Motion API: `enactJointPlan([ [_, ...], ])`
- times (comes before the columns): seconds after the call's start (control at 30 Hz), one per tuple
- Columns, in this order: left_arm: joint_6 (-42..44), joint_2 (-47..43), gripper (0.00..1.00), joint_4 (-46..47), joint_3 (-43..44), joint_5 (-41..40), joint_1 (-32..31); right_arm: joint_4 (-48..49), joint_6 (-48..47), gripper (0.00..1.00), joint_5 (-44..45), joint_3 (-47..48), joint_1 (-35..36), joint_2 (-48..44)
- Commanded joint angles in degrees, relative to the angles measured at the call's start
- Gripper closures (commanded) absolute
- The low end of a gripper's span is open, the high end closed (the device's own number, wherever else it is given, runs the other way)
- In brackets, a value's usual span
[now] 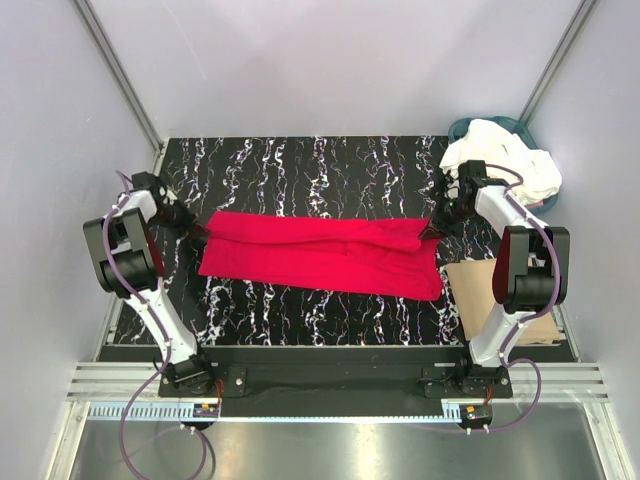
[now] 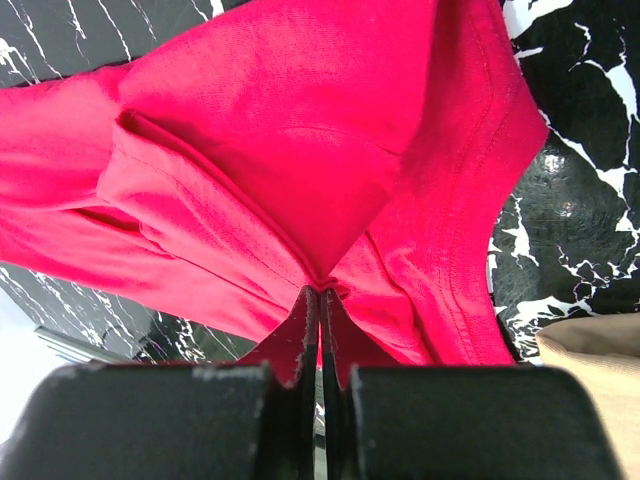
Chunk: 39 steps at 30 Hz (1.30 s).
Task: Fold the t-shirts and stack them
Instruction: Fold the tshirt
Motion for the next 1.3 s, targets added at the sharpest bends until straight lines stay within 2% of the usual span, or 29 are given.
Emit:
enactJointPlan([
  [0.0, 0.91, -0.68, 1.0, 0.03, -0.74, -1.35, 0.51, 0.27, -1.3, 1.0, 1.8, 0.03, -0.5, -1.95],
  [0.13, 1.35, -0.86, 0.94, -0.67, -1.35, -1.62, 0.51, 0.01, -1.04, 0.96, 2.24, 0.03, -0.5, -0.98],
  [0.17, 1.61, -1.64, 0.86, -1.11, -1.61, -2.14, 0.51, -0.08, -0.78, 0.9, 2.85, -0.41, -0.59, -0.81],
  [0.27, 2.49, -5.14, 0.69, -4.0, -1.88, -5.65, 0.51, -4.99, 0.37, 0.8, 4.43, -0.76, -0.68, -1.94],
  [0.3, 2.67, -6.73, 0.67, -4.36, -2.49, -7.58, 0.51, -6.05, 0.54, 0.7, 4.87, -1.11, -0.68, -2.99],
  [0.37, 2.84, -11.83, 0.6, -4.45, -2.93, -10.74, 0.16, -6.15, 0.55, 0.62, 5.58, -0.68, -0.68, -6.24],
  [0.47, 2.23, -15.71, 0.59, -4.45, -2.5, -12.34, -1.67, -5.71, -0.42, 0.53, 5.23, 3.18, -0.68, -6.52],
  [0.57, 0.48, -15.71, 0.6, -2.79, -2.14, -10.25, -5.02, -2.48, 0.8, 0.51, 0.5, 5.3, -0.68, -3.28],
  [0.67, -1.28, -12.91, 0.66, -0.77, -1.36, -8.22, -8.61, -1.05, 2.12, 0.5, -0.57, 8.63, -0.68, 1.82],
  [0.77, -1.38, -8.08, 0.66, 0.91, 0.92, -3.93, -10.47, -0.78, 2.21, 0.5, -0.31, 12.59, -0.77, 6.48],
  [0.9, -1.99, -2.01, 0.67, 1.26, 5.49, 1.01, -10.74, -0.7, 2.13, 0.49, 1.97, 15.93, -0.85, 10.79],
  [1.27, -3.4, 2.74, 0.69, 1.44, 4.8, -0.65, -9.33, 0.09, 2.74, 0.46, 2.77, 16.55, -2.08, 16.59],
])
